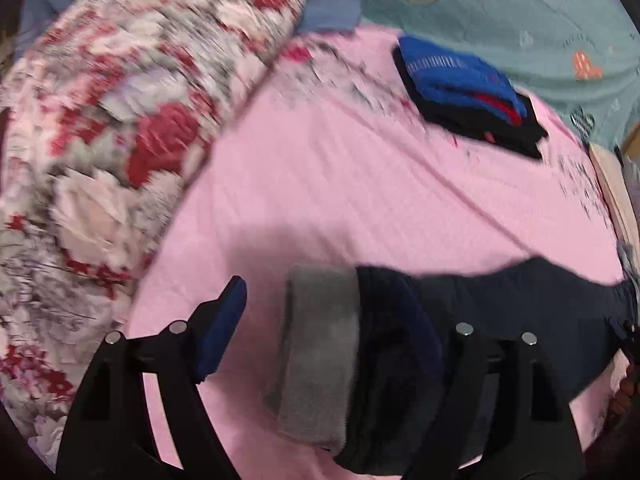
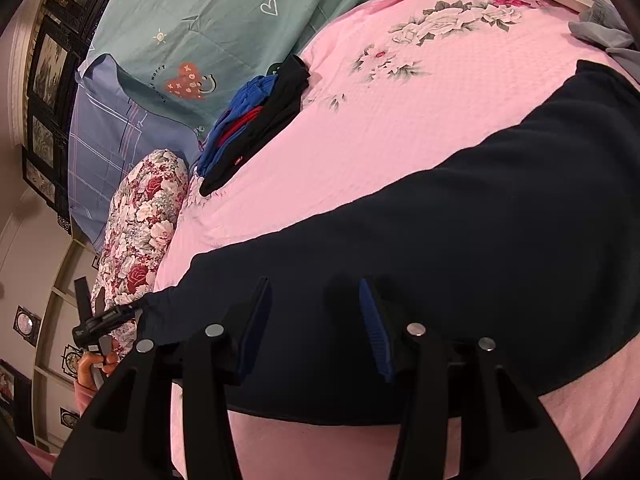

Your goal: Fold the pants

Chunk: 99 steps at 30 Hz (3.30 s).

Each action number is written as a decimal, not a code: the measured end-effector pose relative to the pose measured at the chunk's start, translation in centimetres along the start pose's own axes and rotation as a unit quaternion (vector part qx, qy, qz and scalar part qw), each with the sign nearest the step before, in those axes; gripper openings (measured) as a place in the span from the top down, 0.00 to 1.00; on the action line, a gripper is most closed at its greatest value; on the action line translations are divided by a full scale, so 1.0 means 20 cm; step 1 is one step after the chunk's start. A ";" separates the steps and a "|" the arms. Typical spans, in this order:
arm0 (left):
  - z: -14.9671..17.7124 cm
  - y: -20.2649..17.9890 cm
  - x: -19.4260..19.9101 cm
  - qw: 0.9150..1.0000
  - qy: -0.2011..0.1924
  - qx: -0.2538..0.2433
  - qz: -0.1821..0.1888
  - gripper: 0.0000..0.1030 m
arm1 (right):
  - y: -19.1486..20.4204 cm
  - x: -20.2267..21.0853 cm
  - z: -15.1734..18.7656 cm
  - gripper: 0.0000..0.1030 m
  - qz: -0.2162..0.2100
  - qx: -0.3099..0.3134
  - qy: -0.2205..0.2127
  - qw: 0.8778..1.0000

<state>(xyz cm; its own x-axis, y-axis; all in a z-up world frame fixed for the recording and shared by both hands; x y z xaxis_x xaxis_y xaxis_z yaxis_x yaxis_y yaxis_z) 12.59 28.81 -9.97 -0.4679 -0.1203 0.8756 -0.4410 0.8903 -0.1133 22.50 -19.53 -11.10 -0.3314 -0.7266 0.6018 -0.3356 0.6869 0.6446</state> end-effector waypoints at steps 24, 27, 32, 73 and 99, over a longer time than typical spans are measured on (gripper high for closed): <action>0.01 0.01 0.16 0.993 -0.075 -0.016 -0.095 0.43 | 0.01 0.00 0.00 0.54 -0.013 0.004 -0.005 1.000; 0.06 -0.17 0.32 0.993 -0.095 -0.057 -0.043 0.41 | 0.01 0.00 0.00 0.54 -0.013 0.005 -0.003 1.000; 0.32 -0.32 0.19 0.993 -0.040 -0.110 -0.005 0.38 | 0.01 -0.01 0.00 0.54 -0.016 0.007 0.000 1.000; 0.69 -1.50 -0.05 0.958 0.030 -0.250 0.140 0.05 | -0.57 0.29 -0.32 0.62 0.139 -0.070 -0.066 0.986; 0.55 -1.95 -0.18 0.954 0.035 -0.273 0.121 0.02 | -0.25 0.40 -0.27 0.57 0.044 0.016 -0.044 0.998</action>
<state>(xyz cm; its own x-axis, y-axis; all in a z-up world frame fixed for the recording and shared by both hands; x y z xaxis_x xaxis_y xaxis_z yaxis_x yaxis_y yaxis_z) 23.02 -10.27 -13.95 -0.4456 0.1309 0.8856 0.1465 0.9866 -0.0721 26.19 -28.88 -6.98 -0.4361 -0.6600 0.6117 -0.3284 0.7496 0.5747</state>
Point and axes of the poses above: each gripper's, at about its wrist camera, not at the fingertips, and x roughly against the way its jaws point, y to its left, z to its underside, the point moved 9 cm from there along -x, roughly the way its jaws point, and after that the axes turned 4 degrees about y, right-handed, at the moved point
